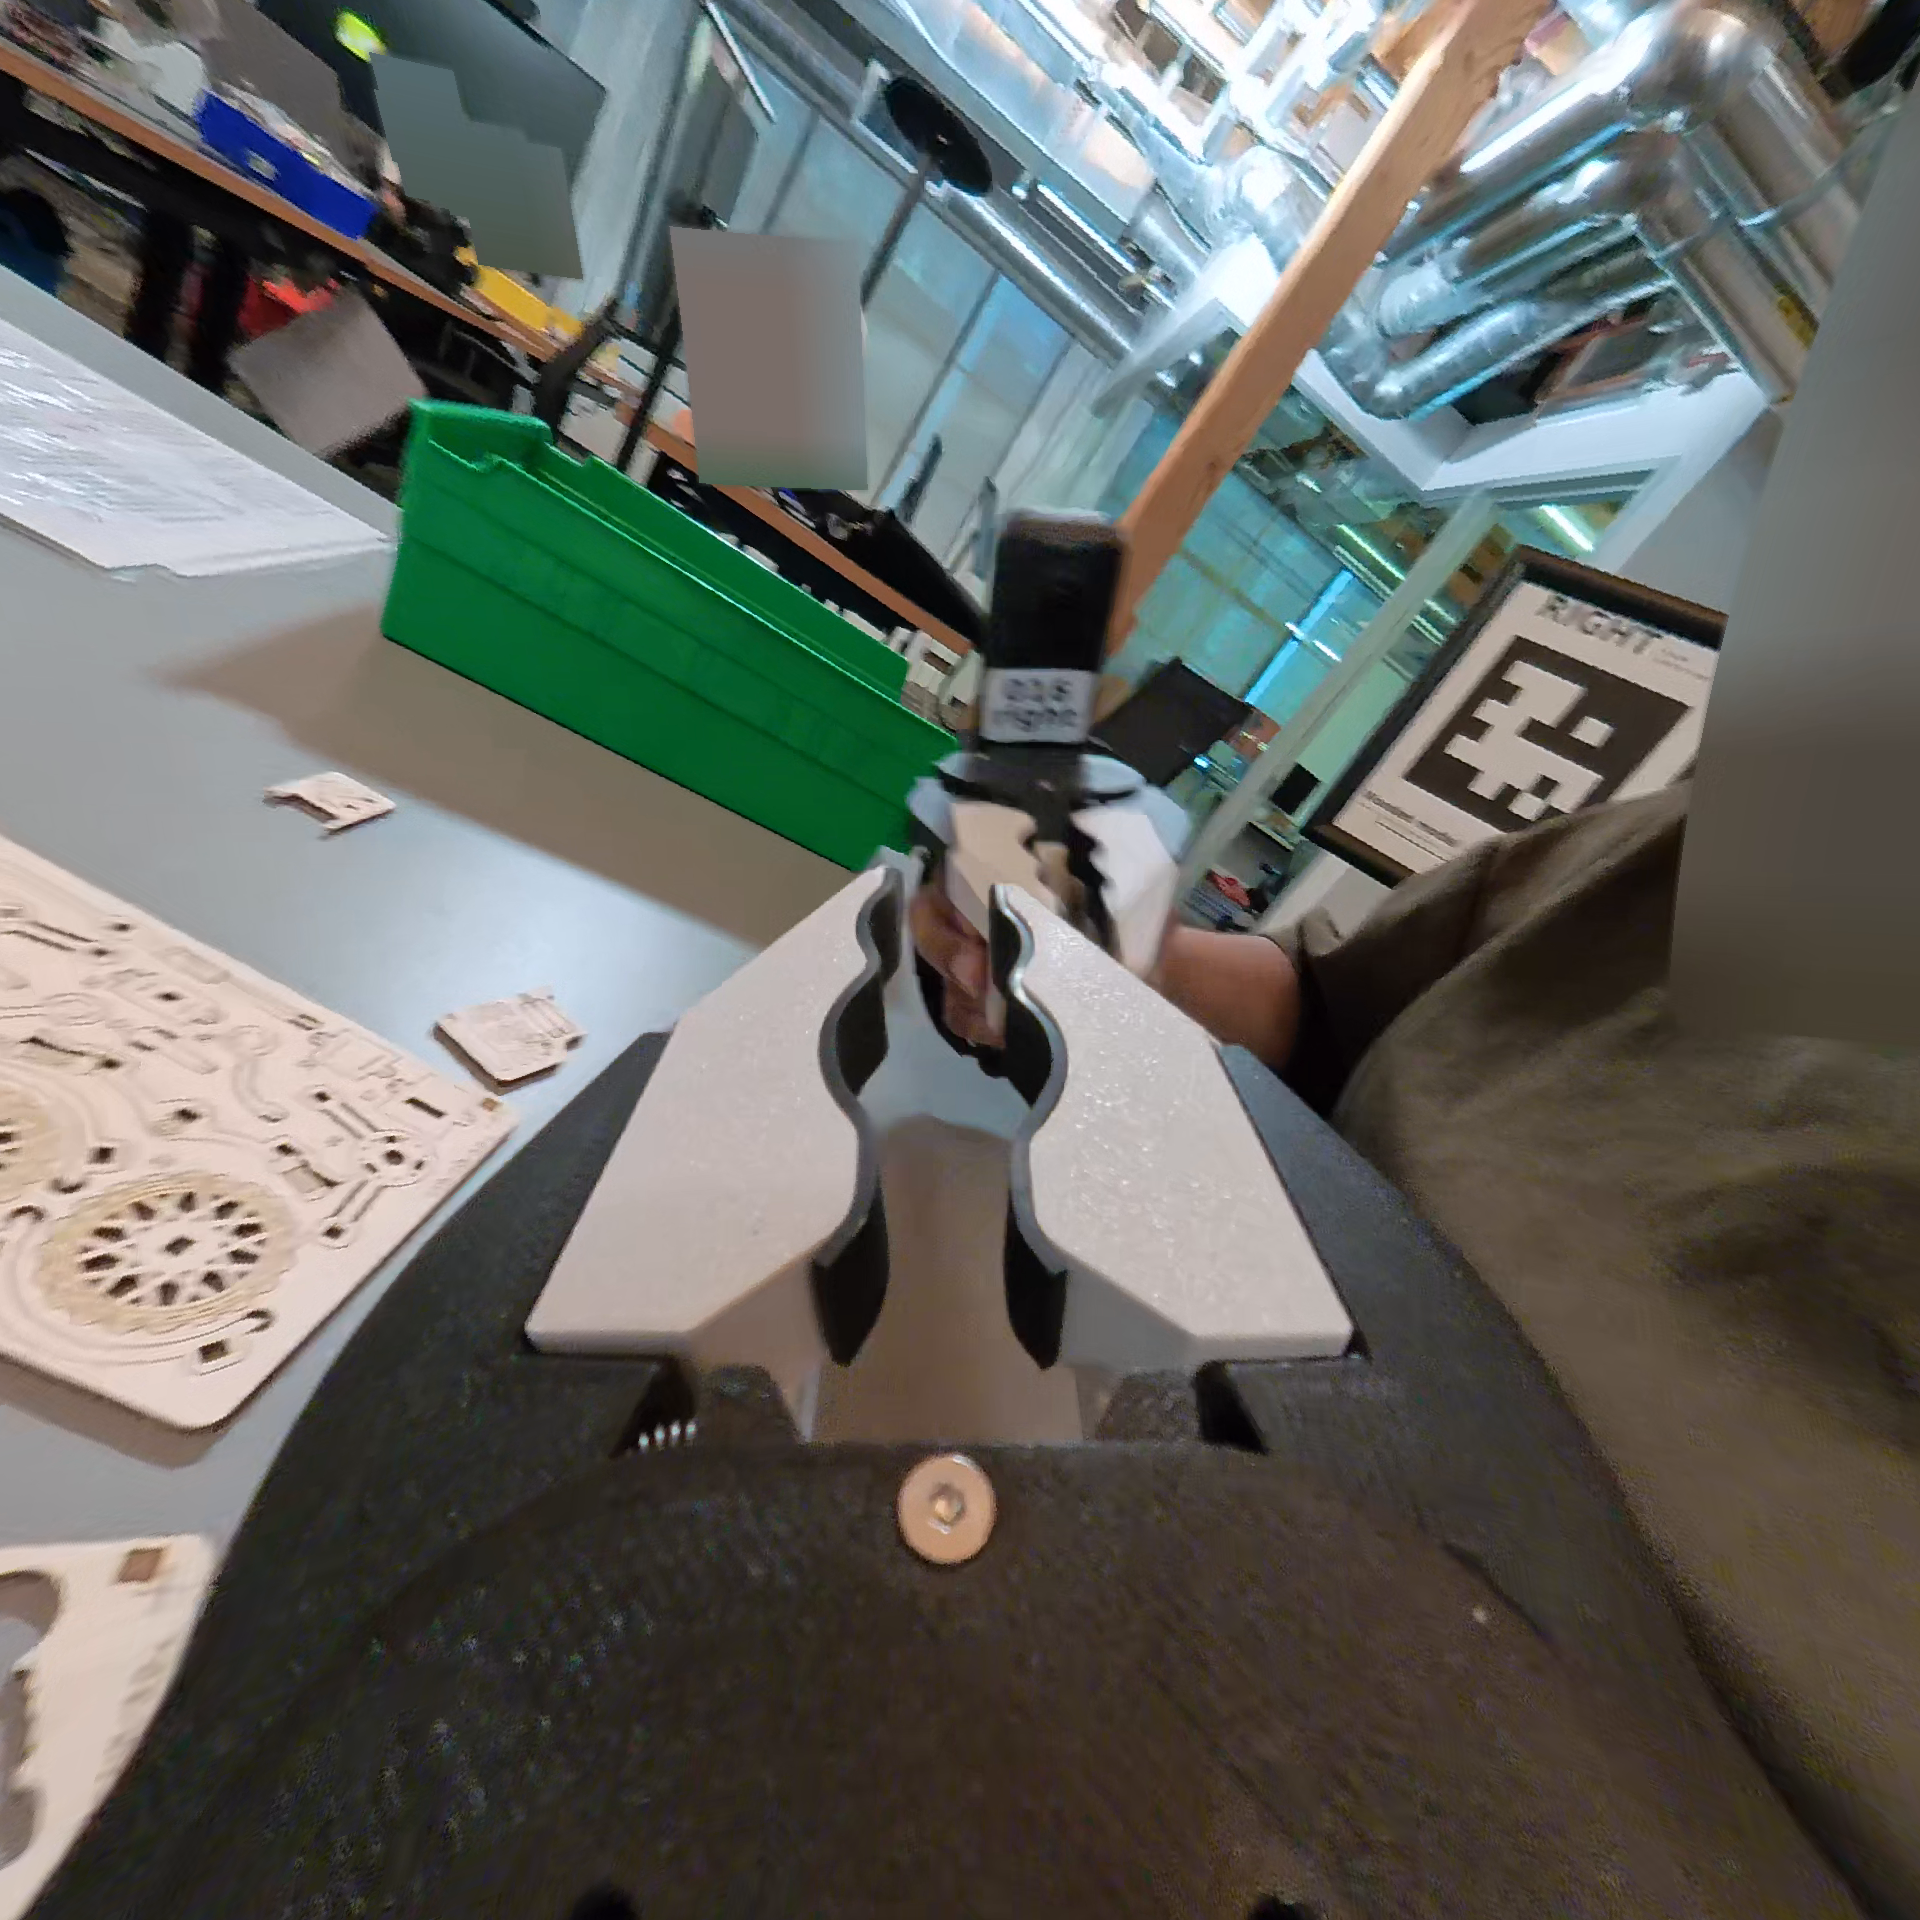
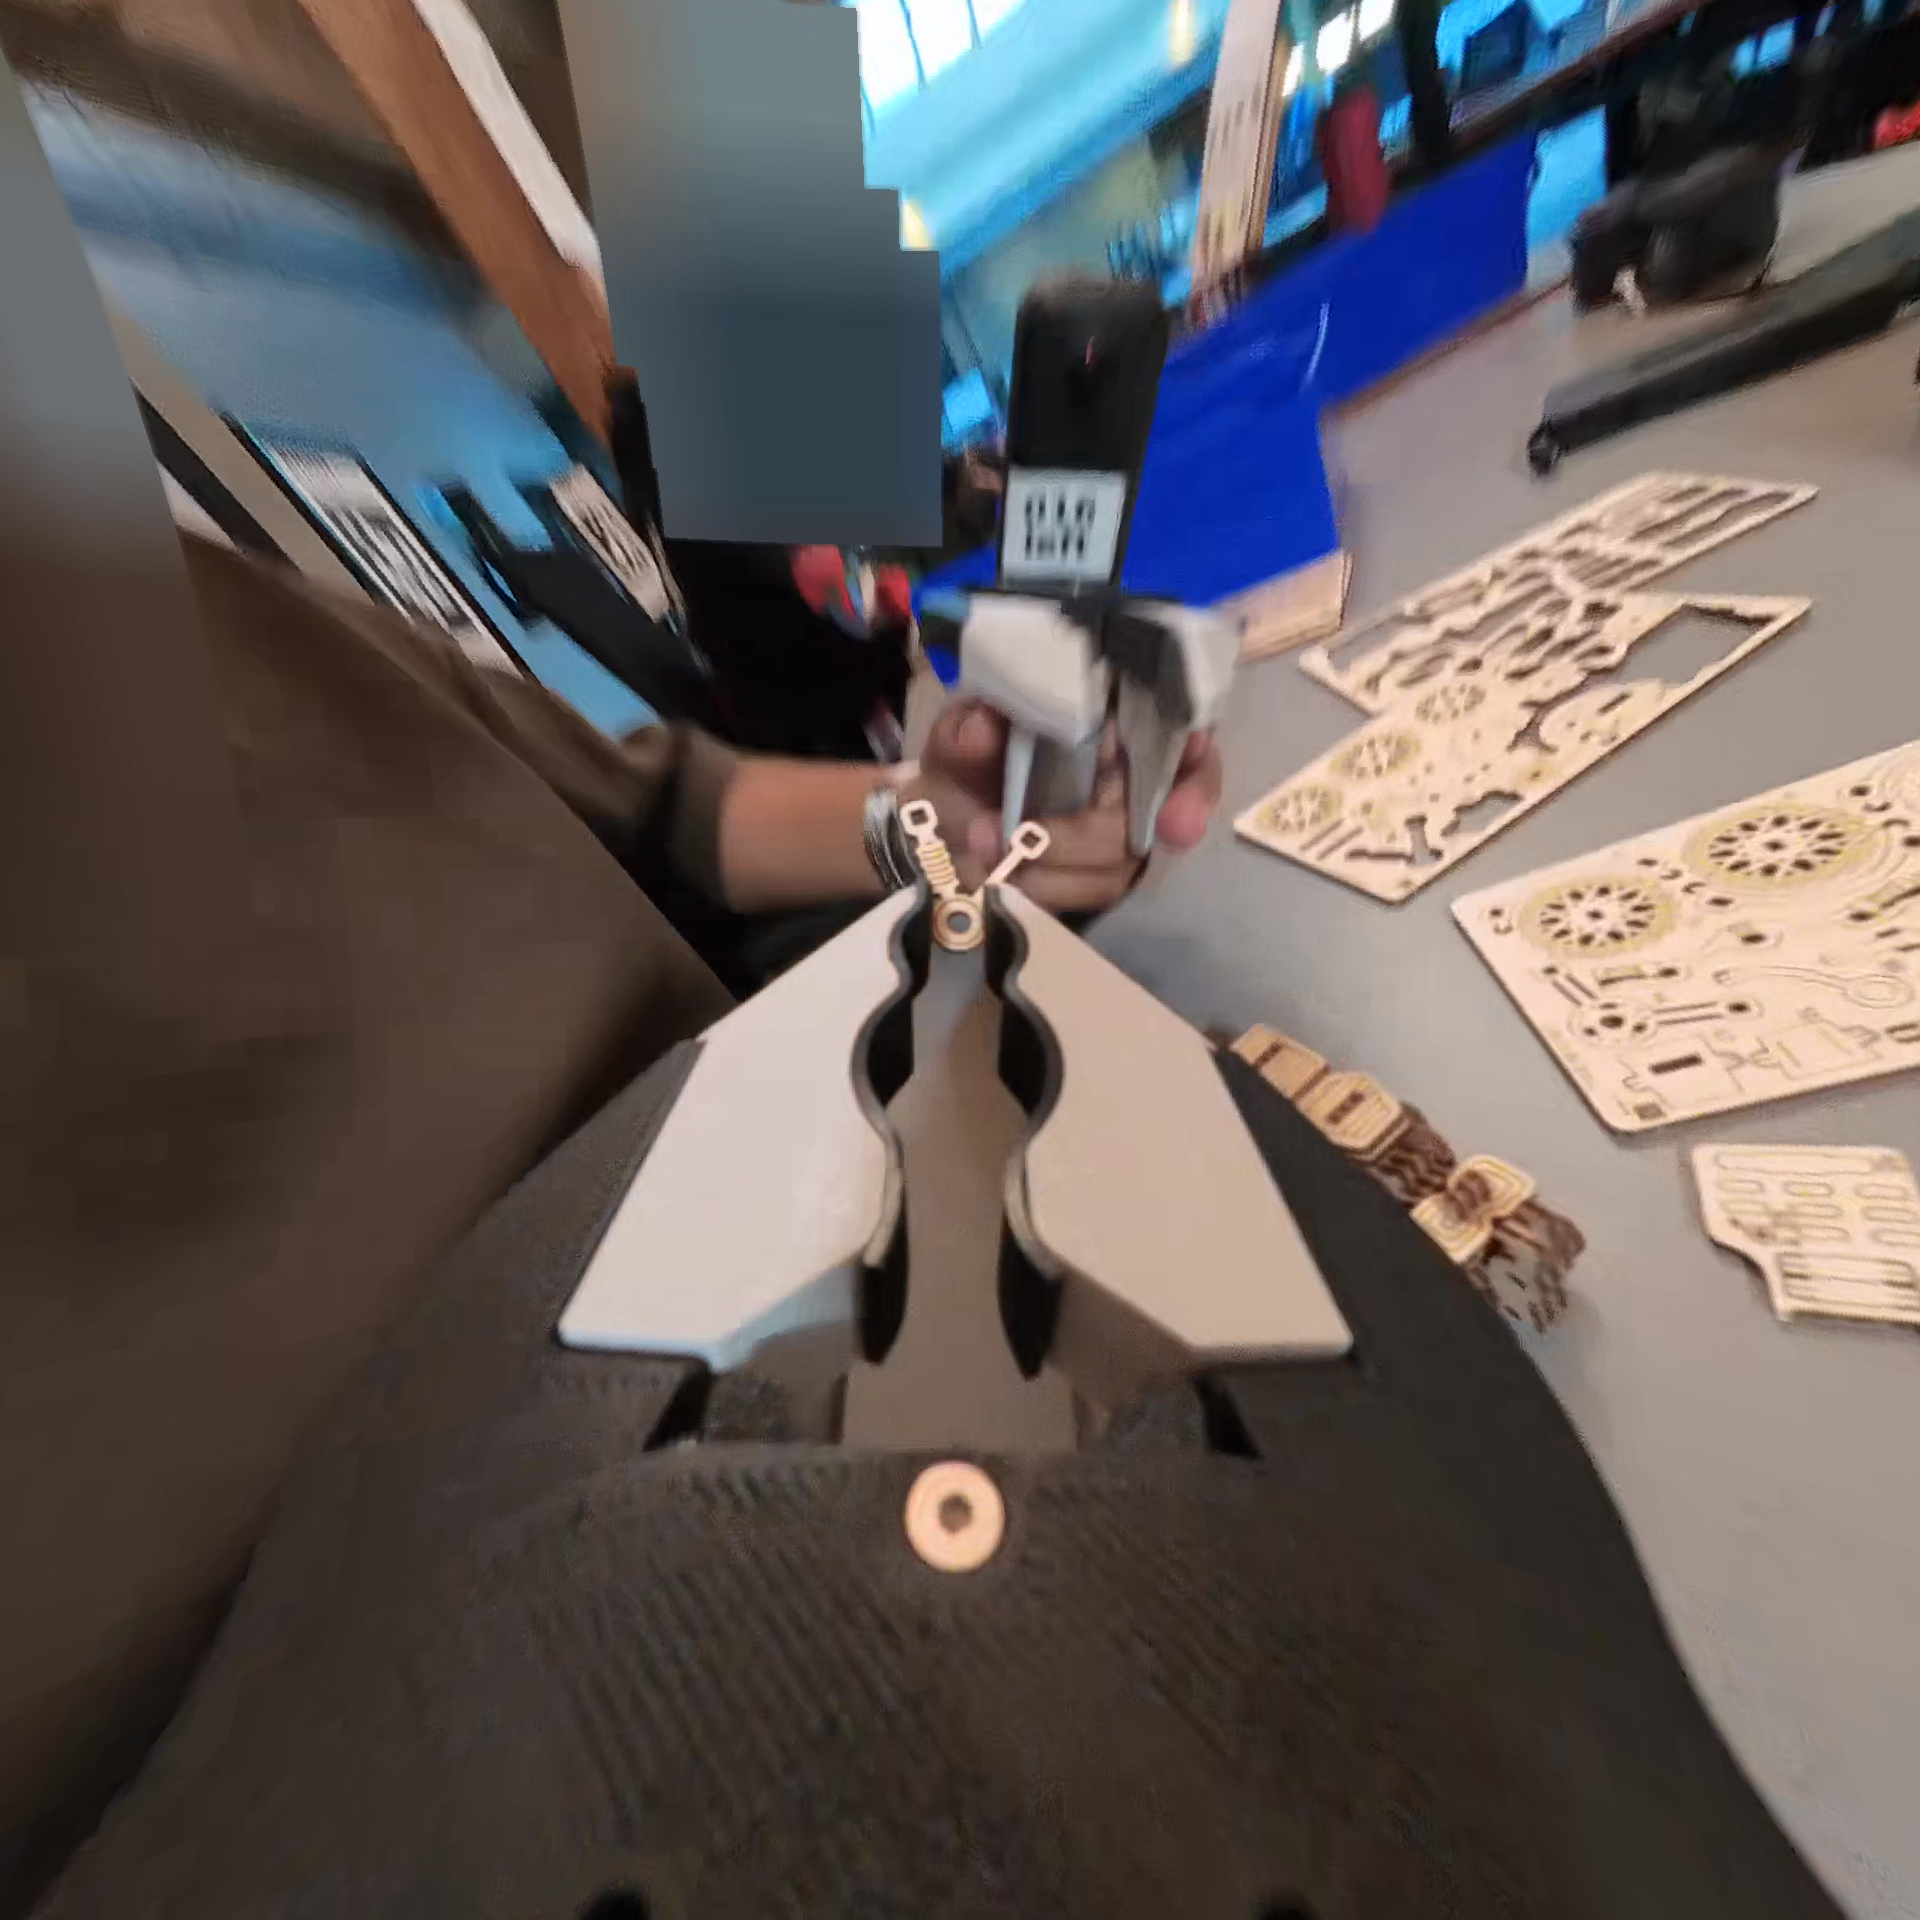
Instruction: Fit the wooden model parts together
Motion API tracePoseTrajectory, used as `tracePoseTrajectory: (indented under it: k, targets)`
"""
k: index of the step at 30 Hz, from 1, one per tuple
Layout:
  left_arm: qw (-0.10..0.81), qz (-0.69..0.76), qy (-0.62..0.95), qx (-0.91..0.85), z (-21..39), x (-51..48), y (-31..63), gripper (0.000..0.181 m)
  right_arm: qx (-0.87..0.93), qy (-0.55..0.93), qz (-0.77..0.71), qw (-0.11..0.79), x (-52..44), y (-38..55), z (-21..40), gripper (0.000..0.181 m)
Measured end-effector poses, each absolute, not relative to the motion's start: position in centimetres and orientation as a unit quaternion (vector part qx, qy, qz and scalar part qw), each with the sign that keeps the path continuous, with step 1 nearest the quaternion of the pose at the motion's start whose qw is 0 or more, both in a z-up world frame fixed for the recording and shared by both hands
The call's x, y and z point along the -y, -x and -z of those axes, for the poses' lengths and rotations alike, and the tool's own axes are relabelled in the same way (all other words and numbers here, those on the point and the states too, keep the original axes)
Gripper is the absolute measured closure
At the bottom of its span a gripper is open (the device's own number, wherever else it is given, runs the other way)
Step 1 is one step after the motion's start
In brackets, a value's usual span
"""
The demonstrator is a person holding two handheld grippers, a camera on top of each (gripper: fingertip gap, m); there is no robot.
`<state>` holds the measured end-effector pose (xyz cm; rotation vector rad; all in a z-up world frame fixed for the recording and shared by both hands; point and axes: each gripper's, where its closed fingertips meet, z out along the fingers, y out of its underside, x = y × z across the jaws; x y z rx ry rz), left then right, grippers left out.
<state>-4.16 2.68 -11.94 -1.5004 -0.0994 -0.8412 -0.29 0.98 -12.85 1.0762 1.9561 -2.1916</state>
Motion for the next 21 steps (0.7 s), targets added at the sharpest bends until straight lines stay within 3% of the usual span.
tracePoseTrajectory:
  k: [4, 10, 21]
  targets:
    - [0.632, 0.405, 0.66, -0.009, 11.8, -2.4, 1.3, 0.162, -0.533, -0.358, 0.763, 0.077, -3.3, 0.5, 11.3, 0.174]
    - [0.603, 0.434, 0.669, -0.004, 12.0, -2.6, -0.1, 0.168, -0.446, -0.337, 0.799, 0.221, -2.4, -0.3, 10.1, 0.174]
    - [0.618, 0.474, 0.627, -0.015, 10.4, -1.8, -0.6, 0.174, -0.379, -0.325, 0.802, 0.328, -2.0, -0.7, 9.7, 0.174]
